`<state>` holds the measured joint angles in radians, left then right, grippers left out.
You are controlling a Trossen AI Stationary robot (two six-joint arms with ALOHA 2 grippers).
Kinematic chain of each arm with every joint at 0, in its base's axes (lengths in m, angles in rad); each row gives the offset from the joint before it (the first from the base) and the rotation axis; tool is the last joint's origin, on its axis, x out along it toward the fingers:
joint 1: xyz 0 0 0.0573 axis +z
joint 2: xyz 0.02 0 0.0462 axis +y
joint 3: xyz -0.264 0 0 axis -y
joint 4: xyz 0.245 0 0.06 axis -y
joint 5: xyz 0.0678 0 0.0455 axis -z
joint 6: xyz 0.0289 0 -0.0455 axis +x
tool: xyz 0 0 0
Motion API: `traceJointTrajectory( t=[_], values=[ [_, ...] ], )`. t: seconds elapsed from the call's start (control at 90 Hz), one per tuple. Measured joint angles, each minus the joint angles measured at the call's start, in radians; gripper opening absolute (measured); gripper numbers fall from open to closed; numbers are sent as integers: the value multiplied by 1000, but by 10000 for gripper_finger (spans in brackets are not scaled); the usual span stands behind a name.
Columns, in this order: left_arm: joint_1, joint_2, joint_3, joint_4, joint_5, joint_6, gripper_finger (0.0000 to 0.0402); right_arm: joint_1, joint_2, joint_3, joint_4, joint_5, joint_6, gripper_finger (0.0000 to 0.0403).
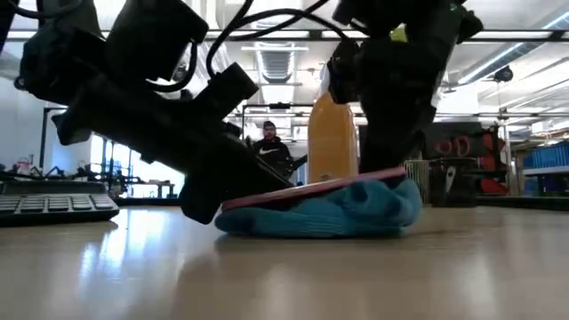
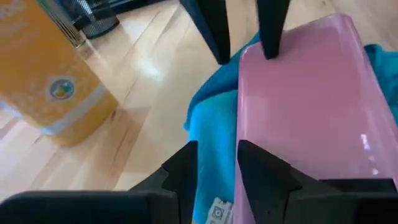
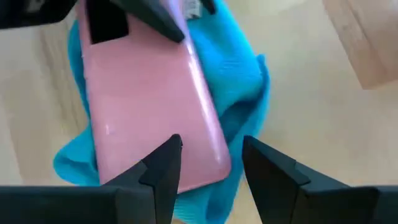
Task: Apply microfiber cloth
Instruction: Wipe the pink cellphone with the blue microfiber cloth
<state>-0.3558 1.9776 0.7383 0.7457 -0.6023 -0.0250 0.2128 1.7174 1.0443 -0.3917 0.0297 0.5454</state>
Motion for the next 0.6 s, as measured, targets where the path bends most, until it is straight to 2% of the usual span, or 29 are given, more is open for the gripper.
traceJointTrajectory(
  t=[0.156, 0.267, 0.422, 0.6],
  values=[
    [6, -1, 0, -21, -2, -22, 103, 30, 0, 0, 12, 82, -74, 148],
    [5, -1, 1, -22, -1, -19, 100, 65, 15, -8, 56, 86, -97, 142],
    [6, -26, 0, -40, -27, 80, 100, 117, 35, -19, 189, 120, -142, 133],
    [10, -118, -2, -95, -36, 138, 103, 127, 79, -30, 197, 162, -144, 126]
  ],
)
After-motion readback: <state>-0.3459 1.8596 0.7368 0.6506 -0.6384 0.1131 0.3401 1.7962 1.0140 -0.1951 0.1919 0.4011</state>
